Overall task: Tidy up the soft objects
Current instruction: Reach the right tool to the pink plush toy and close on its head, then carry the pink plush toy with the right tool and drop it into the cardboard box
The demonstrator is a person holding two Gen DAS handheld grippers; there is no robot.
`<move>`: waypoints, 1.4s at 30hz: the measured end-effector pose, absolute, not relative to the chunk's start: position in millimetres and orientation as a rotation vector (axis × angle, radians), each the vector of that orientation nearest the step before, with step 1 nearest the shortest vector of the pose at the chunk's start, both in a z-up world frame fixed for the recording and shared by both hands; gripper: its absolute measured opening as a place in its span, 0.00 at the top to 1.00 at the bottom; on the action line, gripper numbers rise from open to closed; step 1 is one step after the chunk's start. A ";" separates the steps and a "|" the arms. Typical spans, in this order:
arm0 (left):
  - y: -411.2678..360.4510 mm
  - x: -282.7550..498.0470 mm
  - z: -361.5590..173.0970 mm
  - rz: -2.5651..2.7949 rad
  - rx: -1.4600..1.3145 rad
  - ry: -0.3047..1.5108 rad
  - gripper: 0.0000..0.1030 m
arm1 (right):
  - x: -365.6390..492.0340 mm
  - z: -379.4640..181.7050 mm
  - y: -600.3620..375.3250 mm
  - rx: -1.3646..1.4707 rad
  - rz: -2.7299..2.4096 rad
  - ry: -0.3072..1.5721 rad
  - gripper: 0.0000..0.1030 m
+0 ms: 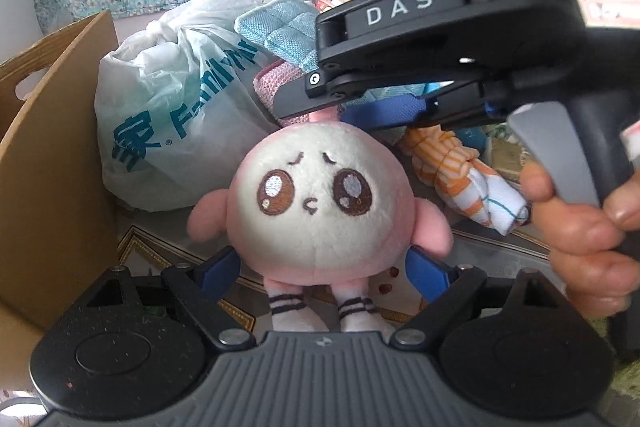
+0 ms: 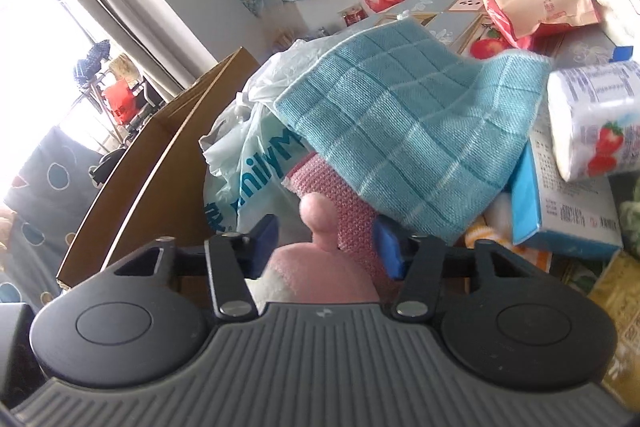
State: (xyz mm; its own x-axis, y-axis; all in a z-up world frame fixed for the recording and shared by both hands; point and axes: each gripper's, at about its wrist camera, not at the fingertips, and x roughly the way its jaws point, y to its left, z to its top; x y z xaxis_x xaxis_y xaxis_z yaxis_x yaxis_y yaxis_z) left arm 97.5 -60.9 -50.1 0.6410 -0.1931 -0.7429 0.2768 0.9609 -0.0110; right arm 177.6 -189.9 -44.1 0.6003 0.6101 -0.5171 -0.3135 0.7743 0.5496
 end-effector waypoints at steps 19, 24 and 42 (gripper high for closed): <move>-63.6 78.4 -25.8 -0.268 0.127 0.764 0.19 | 136.9 -8.7 -199.0 0.444 0.638 0.662 0.89; -39.7 54.5 25.0 -0.210 0.098 0.664 0.19 | 119.3 45.5 -181.5 0.391 0.762 0.560 0.89; 108.9 193.8 88.1 0.091 0.039 0.800 0.17 | 298.0 123.6 10.1 0.278 1.027 0.705 0.92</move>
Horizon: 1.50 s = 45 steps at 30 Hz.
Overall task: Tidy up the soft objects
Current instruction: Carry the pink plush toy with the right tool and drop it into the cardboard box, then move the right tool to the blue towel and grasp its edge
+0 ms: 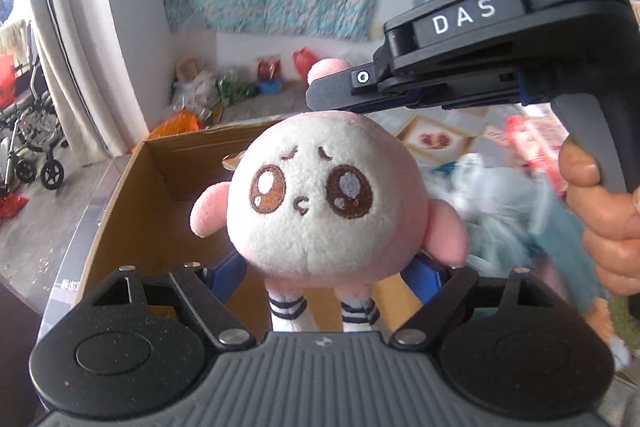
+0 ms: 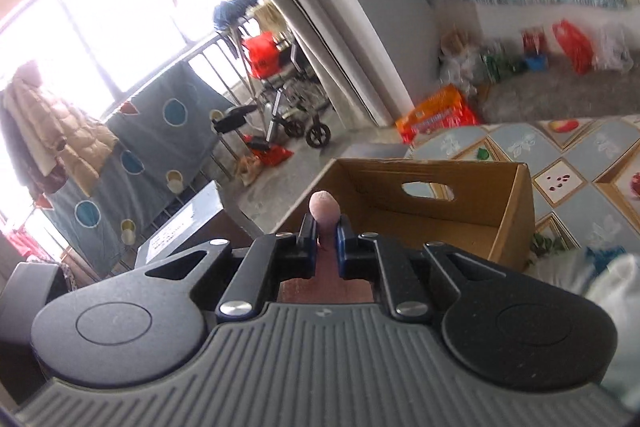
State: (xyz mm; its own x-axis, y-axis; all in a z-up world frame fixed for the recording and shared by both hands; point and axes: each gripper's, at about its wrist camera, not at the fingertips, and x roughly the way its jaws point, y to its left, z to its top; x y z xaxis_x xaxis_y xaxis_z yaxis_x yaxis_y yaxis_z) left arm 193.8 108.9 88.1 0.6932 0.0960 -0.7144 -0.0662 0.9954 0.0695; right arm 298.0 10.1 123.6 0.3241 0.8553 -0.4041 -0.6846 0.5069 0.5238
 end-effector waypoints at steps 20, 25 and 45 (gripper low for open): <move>176.2 263.8 43.2 0.224 -0.036 0.913 0.17 | 424.2 43.7 82.1 -0.129 0.845 0.711 0.87; 162.9 252.4 47.1 0.205 -0.029 0.895 0.16 | 409.4 58.4 72.7 -0.157 0.814 0.639 0.55; 42.3 88.6 109.0 -0.150 -0.086 0.578 0.00 | 215.4 147.5 -217.1 0.199 0.646 0.574 0.24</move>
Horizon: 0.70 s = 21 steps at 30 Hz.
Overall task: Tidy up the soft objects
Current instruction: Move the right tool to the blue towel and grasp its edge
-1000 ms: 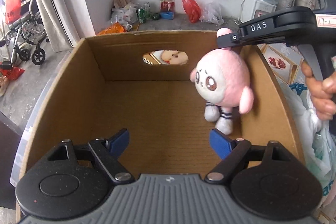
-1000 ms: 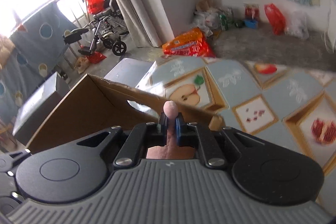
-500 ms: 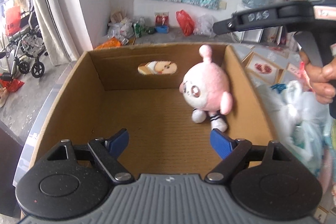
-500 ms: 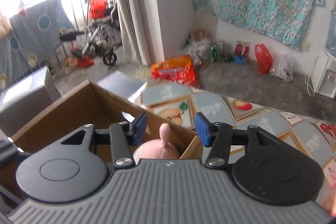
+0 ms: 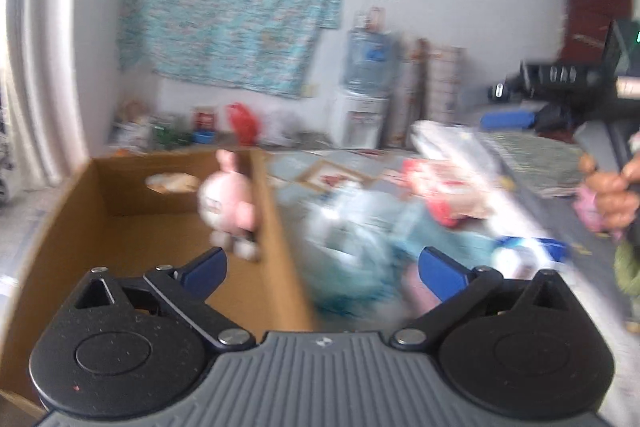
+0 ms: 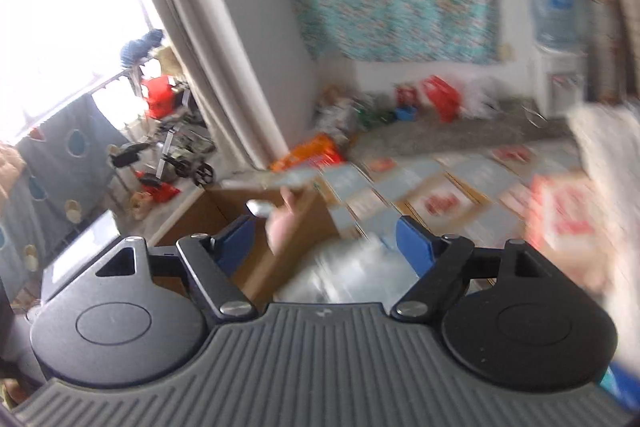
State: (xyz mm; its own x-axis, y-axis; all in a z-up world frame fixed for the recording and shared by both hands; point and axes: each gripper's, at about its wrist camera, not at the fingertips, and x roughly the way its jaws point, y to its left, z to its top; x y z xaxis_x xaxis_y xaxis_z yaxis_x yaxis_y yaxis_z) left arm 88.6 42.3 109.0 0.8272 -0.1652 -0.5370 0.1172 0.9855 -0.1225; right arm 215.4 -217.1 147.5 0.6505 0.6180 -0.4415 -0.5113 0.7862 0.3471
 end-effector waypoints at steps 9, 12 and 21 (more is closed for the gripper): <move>-25.8 75.4 72.2 -0.340 -0.213 0.573 0.01 | 156.9 91.9 -291.3 0.265 0.565 0.670 0.24; -57.2 86.3 58.6 -0.362 -0.187 0.554 0.01 | 162.7 81.8 -291.6 0.283 0.591 0.688 0.24; -121.3 133.3 26.0 -0.362 -0.026 0.572 0.21 | 228.2 53.8 -274.8 0.308 0.729 0.803 0.24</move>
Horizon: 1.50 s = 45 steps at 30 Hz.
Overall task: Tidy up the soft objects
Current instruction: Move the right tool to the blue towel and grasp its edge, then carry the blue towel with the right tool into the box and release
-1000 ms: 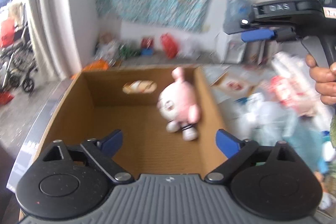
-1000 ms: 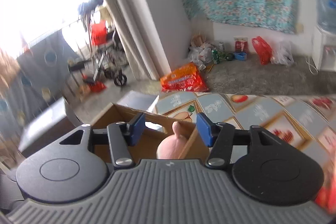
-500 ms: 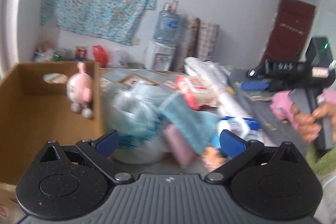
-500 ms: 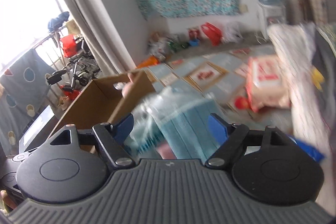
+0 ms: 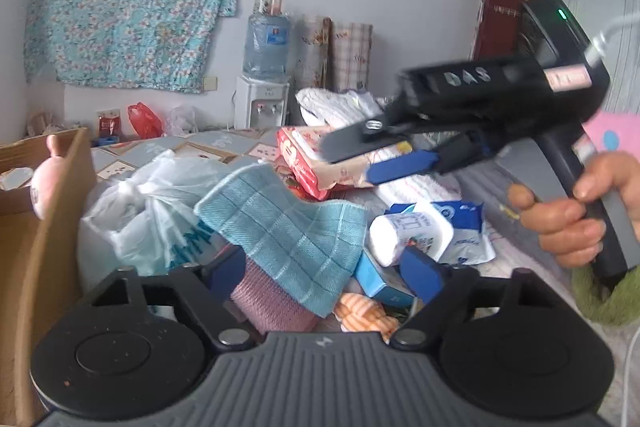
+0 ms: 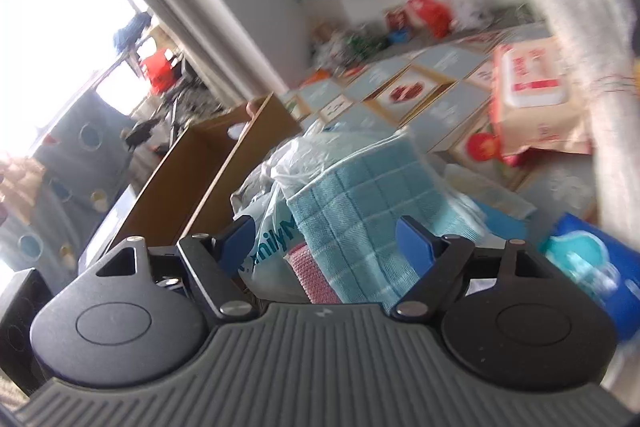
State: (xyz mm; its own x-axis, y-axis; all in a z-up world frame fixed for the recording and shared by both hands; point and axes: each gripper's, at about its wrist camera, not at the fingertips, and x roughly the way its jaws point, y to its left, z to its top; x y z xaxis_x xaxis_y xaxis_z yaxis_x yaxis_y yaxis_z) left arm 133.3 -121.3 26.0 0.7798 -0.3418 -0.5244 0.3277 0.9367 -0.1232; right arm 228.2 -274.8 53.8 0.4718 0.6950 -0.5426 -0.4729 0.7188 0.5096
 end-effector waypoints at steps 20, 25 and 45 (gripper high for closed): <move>-129.5 183.4 -20.5 -0.329 0.009 0.628 0.33 | 331.4 -12.4 -197.8 -0.023 0.835 1.001 0.11; -127.4 185.5 -21.3 -0.329 0.002 0.631 0.32 | 331.6 -15.0 -201.2 0.044 0.858 1.014 0.45; -128.8 146.1 16.9 -0.383 -0.028 0.480 0.29 | 261.5 42.1 -245.0 0.287 0.688 0.844 0.86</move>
